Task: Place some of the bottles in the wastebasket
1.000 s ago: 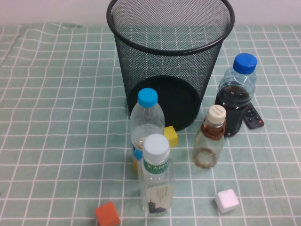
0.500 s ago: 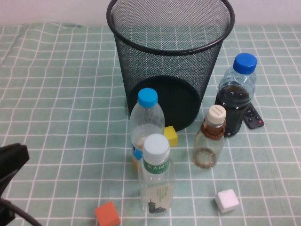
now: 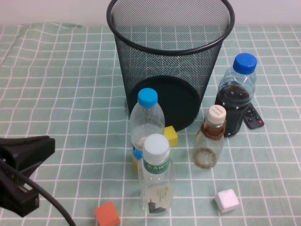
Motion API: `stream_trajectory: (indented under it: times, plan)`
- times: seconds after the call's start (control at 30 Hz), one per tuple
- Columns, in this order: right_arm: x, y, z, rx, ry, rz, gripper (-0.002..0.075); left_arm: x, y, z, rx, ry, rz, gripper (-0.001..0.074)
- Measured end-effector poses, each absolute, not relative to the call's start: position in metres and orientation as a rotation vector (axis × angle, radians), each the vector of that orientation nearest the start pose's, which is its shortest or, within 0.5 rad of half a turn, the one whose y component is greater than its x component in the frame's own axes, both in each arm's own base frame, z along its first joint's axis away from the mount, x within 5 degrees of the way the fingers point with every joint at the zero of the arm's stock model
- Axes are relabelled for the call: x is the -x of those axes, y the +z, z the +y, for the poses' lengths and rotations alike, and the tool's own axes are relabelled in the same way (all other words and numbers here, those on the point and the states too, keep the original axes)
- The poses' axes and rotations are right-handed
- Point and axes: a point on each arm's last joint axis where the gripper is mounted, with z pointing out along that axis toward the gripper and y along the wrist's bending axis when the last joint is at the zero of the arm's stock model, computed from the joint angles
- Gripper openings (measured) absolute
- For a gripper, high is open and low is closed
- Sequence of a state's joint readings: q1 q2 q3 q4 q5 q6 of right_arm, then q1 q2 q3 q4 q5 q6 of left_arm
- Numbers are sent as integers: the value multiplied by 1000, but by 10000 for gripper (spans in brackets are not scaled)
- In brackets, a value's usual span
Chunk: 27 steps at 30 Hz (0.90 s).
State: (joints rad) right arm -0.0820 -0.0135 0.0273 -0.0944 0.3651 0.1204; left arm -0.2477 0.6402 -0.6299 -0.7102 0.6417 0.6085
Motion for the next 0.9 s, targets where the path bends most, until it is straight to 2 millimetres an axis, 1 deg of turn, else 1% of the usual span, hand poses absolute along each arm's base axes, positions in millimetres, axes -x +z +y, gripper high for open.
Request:
stream_trajectory:
  times: [0.3, 0.37, 0.43, 0.5, 0.57, 0.63, 0.67, 0.73, 0.8, 0.83, 0.9]
  plan:
    - [-53, 173, -7, -132, -59, 1844, -1, -110, 330, -63, -508, -538, 1929, -4]
    - [-54, 176, -5, -187, 18, 1796, -1, -109, 330, -64, -532, -528, 1920, -4]
    - [-55, 183, -3, -270, 133, 1709, -1, -109, 329, -66, -593, -527, 1904, -4]
    - [-56, 192, -2, -374, 267, 1598, -1, -109, 328, -71, -695, -538, 1876, 5]
    - [-57, 199, -3, -451, 359, 1500, -1, -109, 327, -77, -800, -582, 1844, 30]
    - [-56, 204, -5, -479, 387, 1434, -1, -111, 325, -86, -906, -662, 1797, 77]
    - [-56, 205, -5, -487, 397, 1429, -1, -112, 325, -90, -937, -715, 1777, 104]
    - [-55, 209, -2, -478, 412, 1482, -1, -116, 324, -98, -996, -801, 1724, 195]
    - [-53, 221, 2, -436, 407, 1564, -1, -123, 323, -103, -1025, -856, 1684, 293]
    - [-53, 231, 4, -400, 390, 1608, -1, -128, 321, -106, -1028, -883, 1671, 347]
    - [-54, 254, 7, -304, 337, 1673, -1, -136, 318, -110, -1046, -910, 1641, 420]
